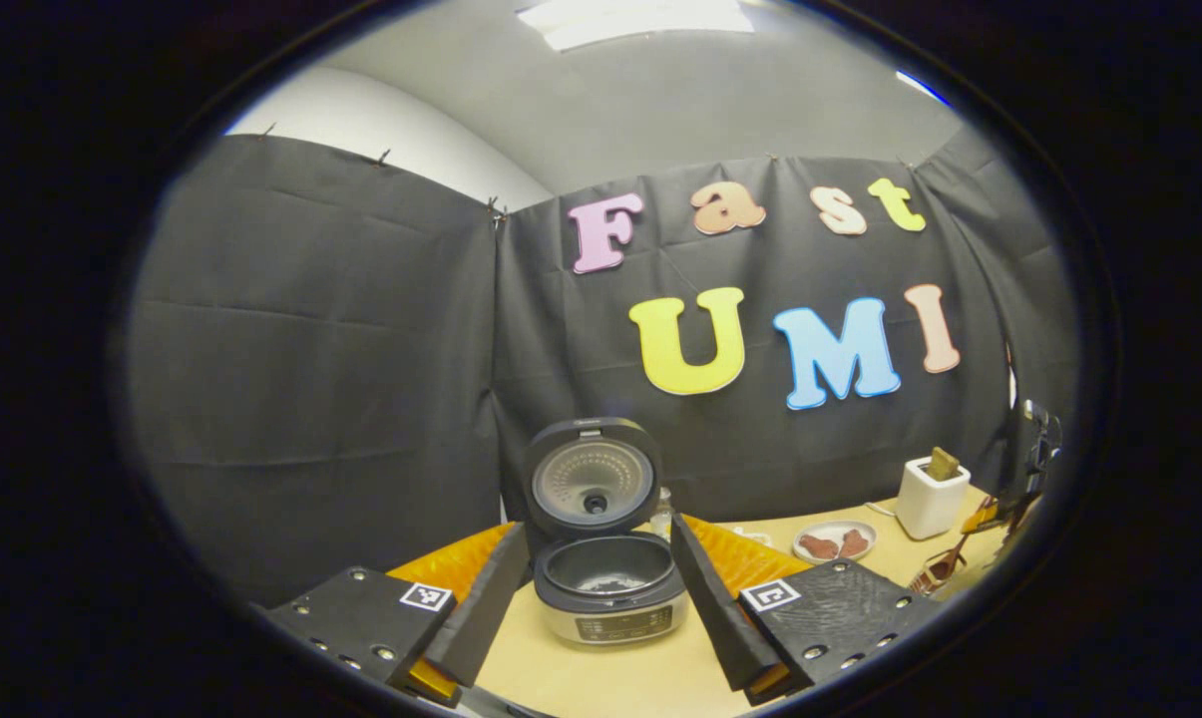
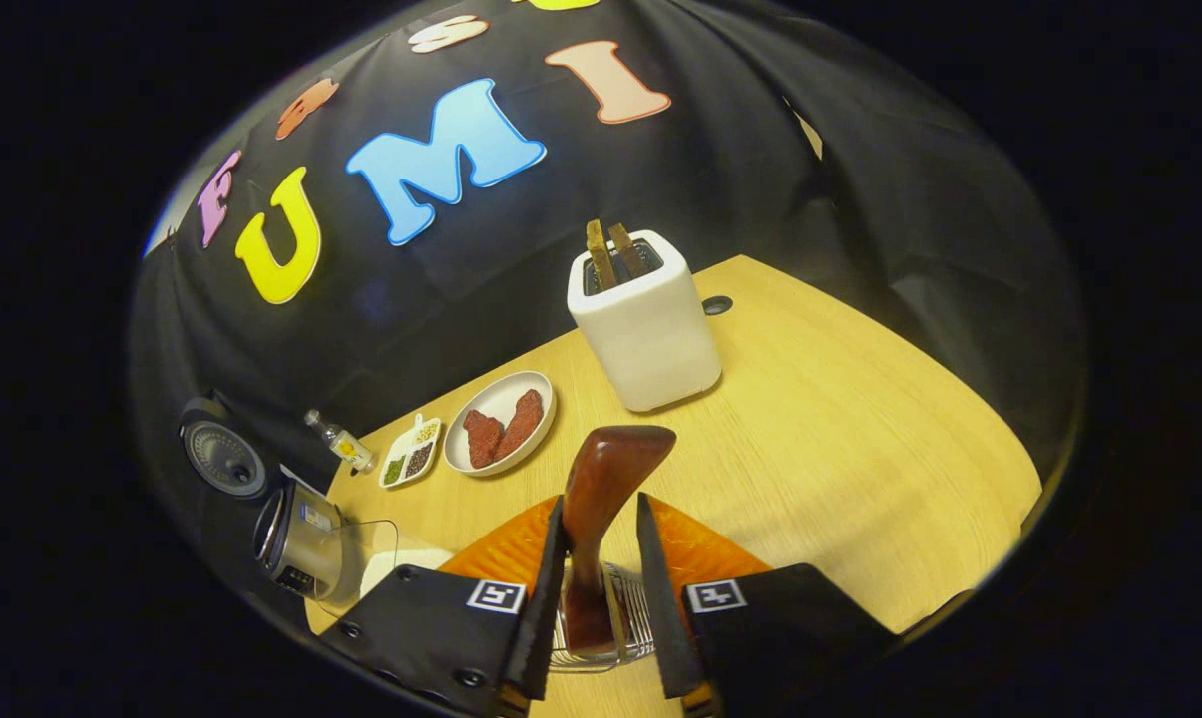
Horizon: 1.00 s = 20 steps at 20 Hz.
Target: Close the left gripper, press the button to open the rice cooker; take a wooden spoon from the chopstick holder with the right hand, scoop a spoonful of rice and pour it into the rice cooker, then put the wooden spoon back into the chopstick holder.
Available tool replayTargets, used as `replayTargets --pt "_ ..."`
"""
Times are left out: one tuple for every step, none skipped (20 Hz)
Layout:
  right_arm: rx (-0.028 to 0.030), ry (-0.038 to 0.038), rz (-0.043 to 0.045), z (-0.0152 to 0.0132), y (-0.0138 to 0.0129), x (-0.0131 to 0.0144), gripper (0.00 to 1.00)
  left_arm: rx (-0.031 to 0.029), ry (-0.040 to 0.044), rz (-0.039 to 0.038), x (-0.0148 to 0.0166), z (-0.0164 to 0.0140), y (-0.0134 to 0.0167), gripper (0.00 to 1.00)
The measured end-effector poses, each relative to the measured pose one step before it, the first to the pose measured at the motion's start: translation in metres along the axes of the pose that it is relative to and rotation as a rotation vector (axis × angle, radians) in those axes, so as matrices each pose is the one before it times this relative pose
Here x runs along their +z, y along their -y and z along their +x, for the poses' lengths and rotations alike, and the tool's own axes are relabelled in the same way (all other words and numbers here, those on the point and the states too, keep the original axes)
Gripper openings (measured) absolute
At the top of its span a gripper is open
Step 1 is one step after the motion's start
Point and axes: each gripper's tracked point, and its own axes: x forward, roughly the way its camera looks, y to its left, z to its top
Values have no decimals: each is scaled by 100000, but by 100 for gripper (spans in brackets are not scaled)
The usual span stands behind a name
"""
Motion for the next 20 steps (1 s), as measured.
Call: replayTargets --pt "926 -680 1312 105 -329 -17 31 460 18 -159 -6 -269 -77 87" --pt "1229 -570 218 11 -118 70 24 402 51 -213 -1 -144 -37 87" --pt "1732 -835 129 -234 -178 -248 23 431 22 -192 -8 -265 -8 87" --pt "-2004 1194 587 -498 219 468 23 297 -119 -174 15 -214 7 87" --pt "1908 -230 -337 340 -300 -355 12 293 -34 -94 -112 -170 1 87" --pt "112 1029 -1322 -151 -60 177 12 300 82 -29 34 -170 -56 89" --pt "71 447 -1350 -323 -67 168 8 -31 217 -163 122 -137 26 87" --pt "53 1232 -573 -533 -303 104 12 -733 267 -274 178 -39 140 89" --pt "168 2036 -240 -466 -306 547 12 -808 406 -14 121 -68 202 87" --pt "212 2509 -741 -515 -431 571 12 -1031 639 102 256 159 105 89" --pt "-129 2797 -1292 -559 -436 739 12 -1043 797 23 219 269 10 89" --pt "-526 2953 -1957 -540 -470 718 12 -1329 1034 -230 218 362 10 89" --pt "-532 3093 -1937 -570 -450 1026 12 -1248 896 -504 127 521 -17 89" --pt "-513 2981 -1612 -684 -610 889 12 -1172 190 -860 80 580 -127 89" --pt "21 2617 -1313 -568 -688 1019 12 -1466 -438 -1046 -296 760 -70 87" --pt "113 2702 -1278 -454 -777 867 12 -1366 55 -937 -36 665 -205 87" --pt "-214 2331 -1048 -481 -728 894 12 -977 441 -668 11 661 -442 87" --pt "-334 2095 -457 -405 -767 703 12 -838 -195 -569 -178 643 -474 88" --pt "180 2081 4 -391 -938 710 12 -1187 -266 -720 -383 556 -438 89" --pt "536 1813 54 -304 -1103 532 12 -1245 -136 -591 -215 515 -446 89"
